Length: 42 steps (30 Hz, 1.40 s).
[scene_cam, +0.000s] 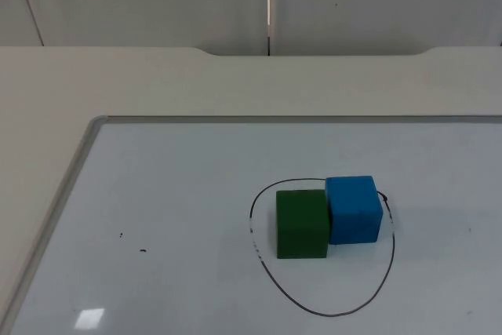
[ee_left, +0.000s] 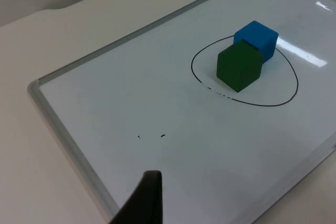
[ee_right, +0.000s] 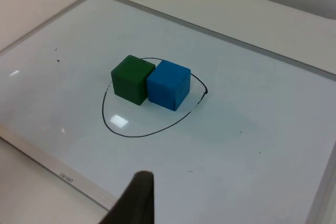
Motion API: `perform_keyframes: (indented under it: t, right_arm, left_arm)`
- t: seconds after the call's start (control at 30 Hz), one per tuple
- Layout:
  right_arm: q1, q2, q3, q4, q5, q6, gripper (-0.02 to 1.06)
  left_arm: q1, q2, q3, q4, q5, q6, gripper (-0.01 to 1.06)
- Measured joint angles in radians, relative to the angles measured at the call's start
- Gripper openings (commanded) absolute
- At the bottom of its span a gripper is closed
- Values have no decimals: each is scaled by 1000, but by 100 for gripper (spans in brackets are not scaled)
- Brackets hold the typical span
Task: Push the two cubes into the marked area.
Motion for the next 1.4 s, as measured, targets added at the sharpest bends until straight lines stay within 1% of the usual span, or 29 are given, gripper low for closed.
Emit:
perform_keyframes:
  t: [1.17, 1.3, 1.4]
  right_arm:
    - [0, 0, 0, 0, 0, 0, 105]
    - [0, 0, 0, 0, 0, 0, 105]
    - [0, 0, 0, 0, 0, 0, 105]
  left_arm:
    - [0, 0, 0, 0, 0, 0, 105]
    - [24, 0, 0, 2, 0, 0, 105]
    - [85, 0, 0, 4, 0, 0, 105]
